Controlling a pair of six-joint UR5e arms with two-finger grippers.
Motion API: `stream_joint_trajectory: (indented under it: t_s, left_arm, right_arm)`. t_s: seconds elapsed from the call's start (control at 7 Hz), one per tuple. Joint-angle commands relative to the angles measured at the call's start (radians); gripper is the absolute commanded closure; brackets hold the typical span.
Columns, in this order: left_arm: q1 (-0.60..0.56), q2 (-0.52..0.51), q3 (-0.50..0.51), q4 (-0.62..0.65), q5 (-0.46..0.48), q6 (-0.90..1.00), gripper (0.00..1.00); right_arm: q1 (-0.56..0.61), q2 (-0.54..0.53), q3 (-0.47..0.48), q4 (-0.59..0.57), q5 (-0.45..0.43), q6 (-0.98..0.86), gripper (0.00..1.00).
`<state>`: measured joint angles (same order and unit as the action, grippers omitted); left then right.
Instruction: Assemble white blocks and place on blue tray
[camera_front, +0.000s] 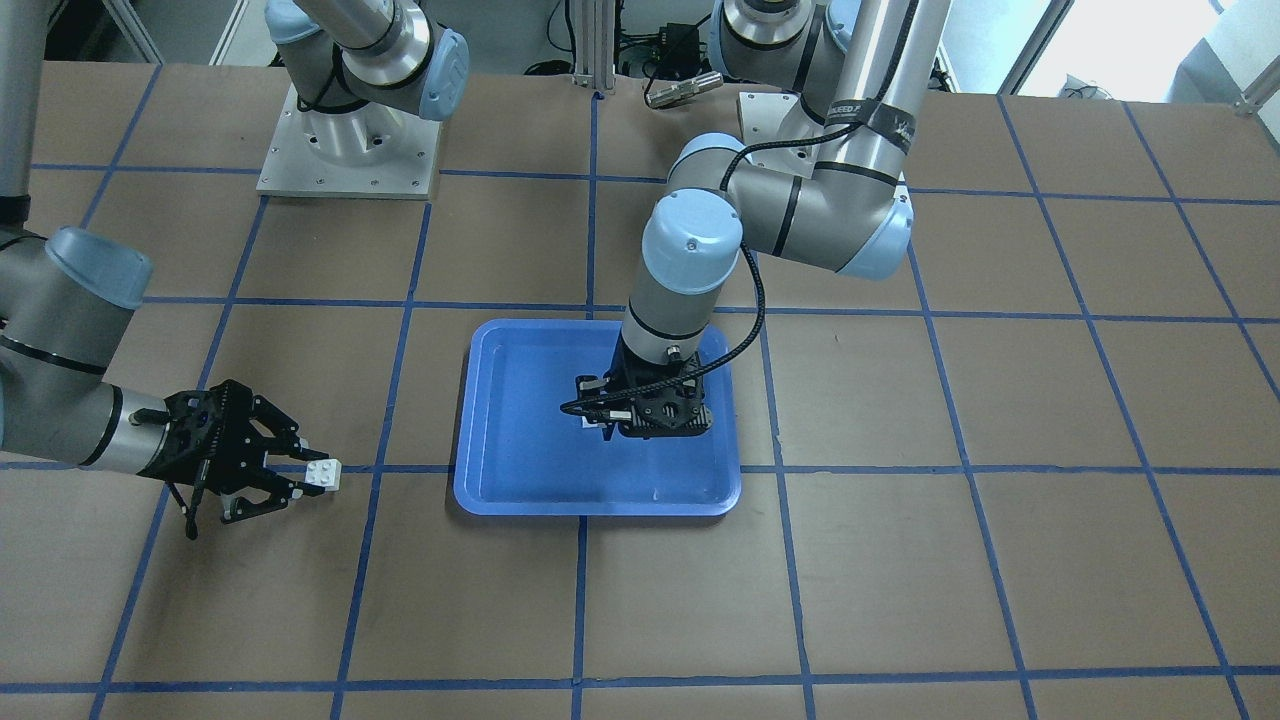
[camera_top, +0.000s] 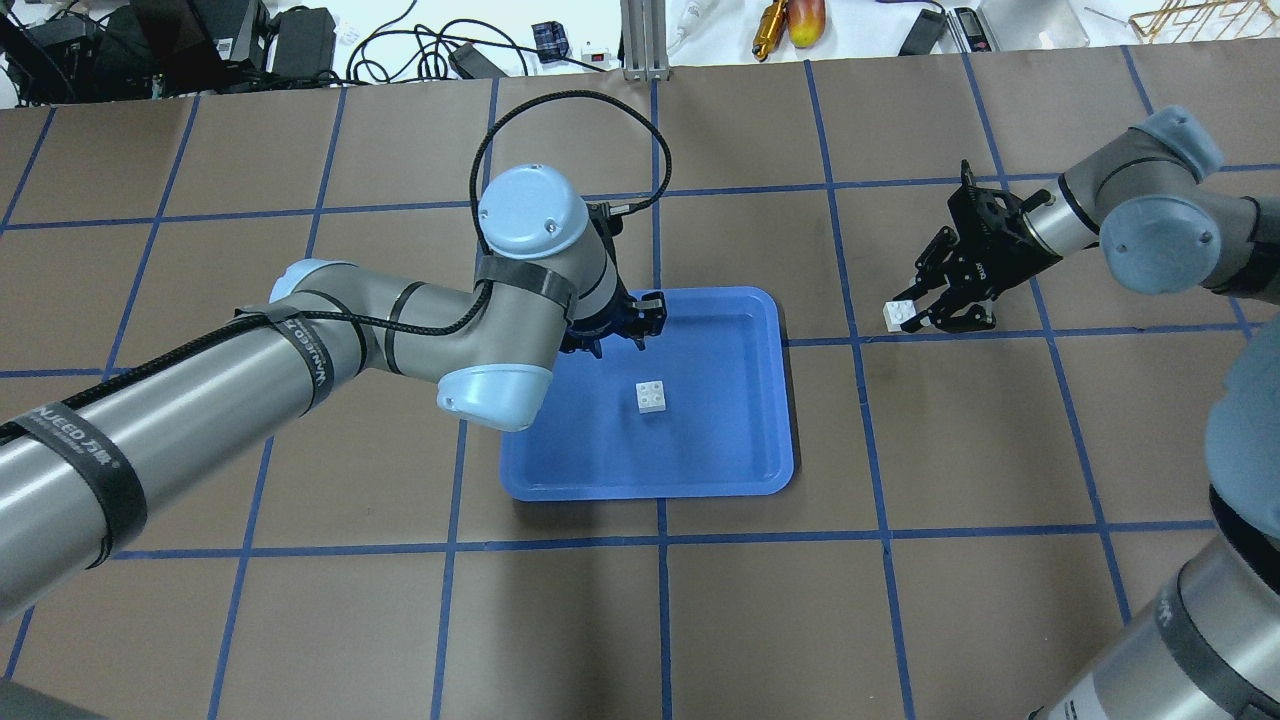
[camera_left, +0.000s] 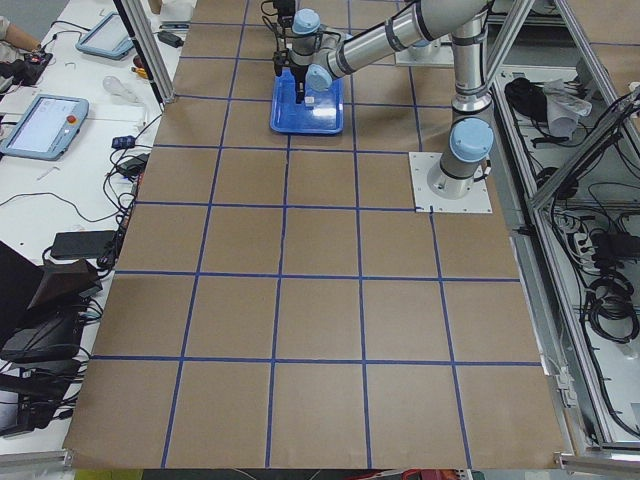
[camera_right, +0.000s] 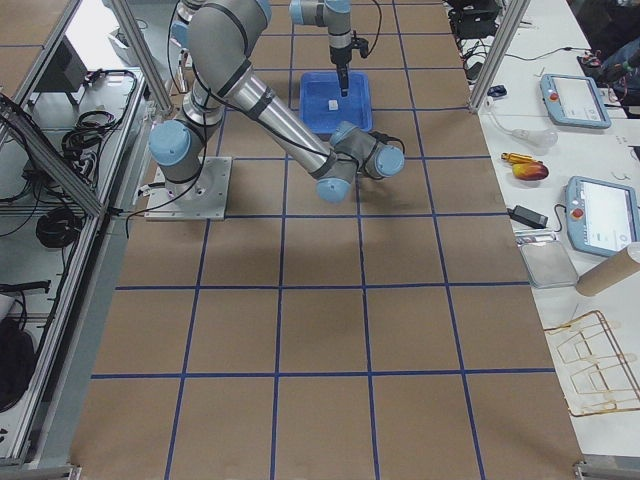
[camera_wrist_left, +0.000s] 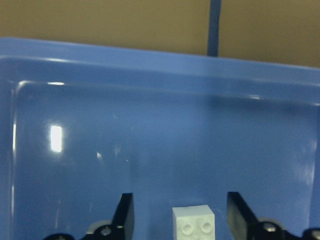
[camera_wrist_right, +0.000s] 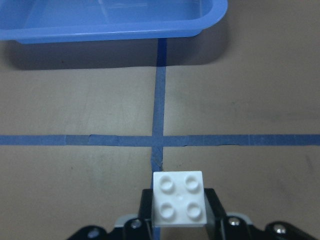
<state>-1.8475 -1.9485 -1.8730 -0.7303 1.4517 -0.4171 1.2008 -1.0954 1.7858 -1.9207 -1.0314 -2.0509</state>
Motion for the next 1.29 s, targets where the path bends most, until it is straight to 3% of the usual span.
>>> stream_joint_trajectory:
  t_s: [0.0,0.14,0.43,0.57,0.86,1.0,1.14]
  left_arm:
    - [0.059,0.019,0.0,-0.001,-0.057,0.009,0.93]
    - [0.074,0.02,0.0,-0.004,-0.112,0.007,1.0]
    - [0.102,0.017,-0.018,-0.009,-0.192,0.007,1.0]
    - [0.122,0.022,-0.053,-0.008,-0.198,0.009,1.0]
    - [0.128,0.016,-0.113,0.005,-0.194,0.081,1.0]
    - [0.11,0.01,-0.12,0.006,-0.194,0.055,1.0]
    - [0.087,-0.004,-0.123,0.005,-0.192,0.07,1.0]
  right_arm:
    - [0.067,-0.059,0.004,0.011,0.011,0.142,1.0]
    - [0.116,-0.108,0.003,0.009,0.022,0.243,1.0]
    - [0.236,-0.113,0.006,-0.003,0.046,0.288,1.0]
    - [0.273,-0.115,0.007,-0.009,0.1,0.305,1.0]
    - [0.344,-0.107,0.082,-0.189,0.105,0.45,1.0]
    - [0.373,-0.106,0.137,-0.363,0.1,0.538,1.0]
    - [0.382,-0.107,0.182,-0.424,0.1,0.554,1.0]
